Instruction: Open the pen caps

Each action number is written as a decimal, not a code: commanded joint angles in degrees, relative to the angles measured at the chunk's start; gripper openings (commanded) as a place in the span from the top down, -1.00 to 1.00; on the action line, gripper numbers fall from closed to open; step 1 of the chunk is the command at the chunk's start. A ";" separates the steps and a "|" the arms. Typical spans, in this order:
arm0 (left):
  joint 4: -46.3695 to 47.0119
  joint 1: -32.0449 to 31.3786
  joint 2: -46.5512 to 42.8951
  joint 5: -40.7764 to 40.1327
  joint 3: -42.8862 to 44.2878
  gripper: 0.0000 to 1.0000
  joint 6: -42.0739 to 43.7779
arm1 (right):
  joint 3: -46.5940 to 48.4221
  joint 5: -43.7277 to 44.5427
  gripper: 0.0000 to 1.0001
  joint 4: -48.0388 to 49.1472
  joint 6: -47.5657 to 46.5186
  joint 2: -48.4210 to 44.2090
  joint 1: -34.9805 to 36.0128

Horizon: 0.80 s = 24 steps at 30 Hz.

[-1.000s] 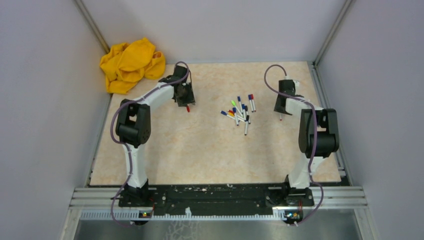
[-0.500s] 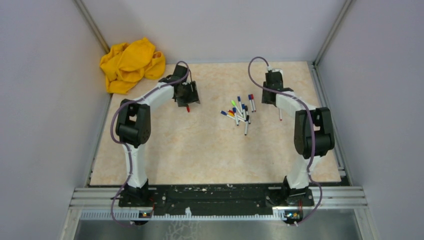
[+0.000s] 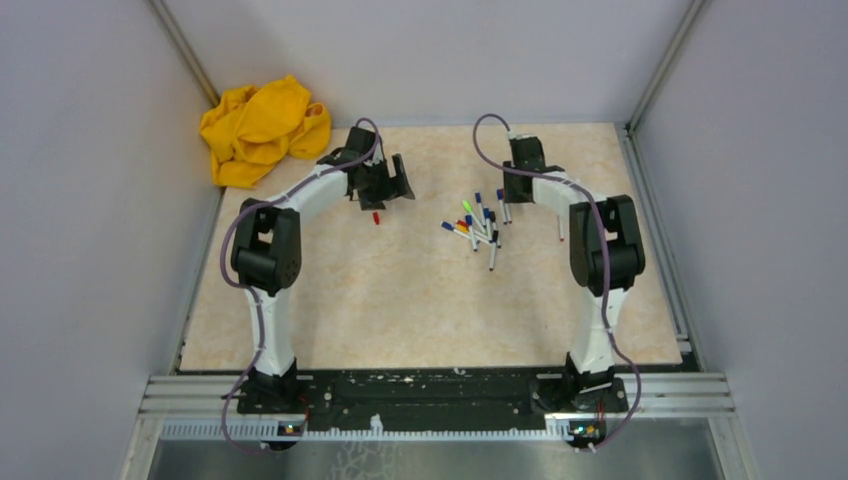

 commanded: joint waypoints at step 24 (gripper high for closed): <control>2.77 0.09 -2.04 3.54 1.26 -0.86 -1.10 | 3.77 -2.18 0.49 -1.61 -0.35 5.40 1.52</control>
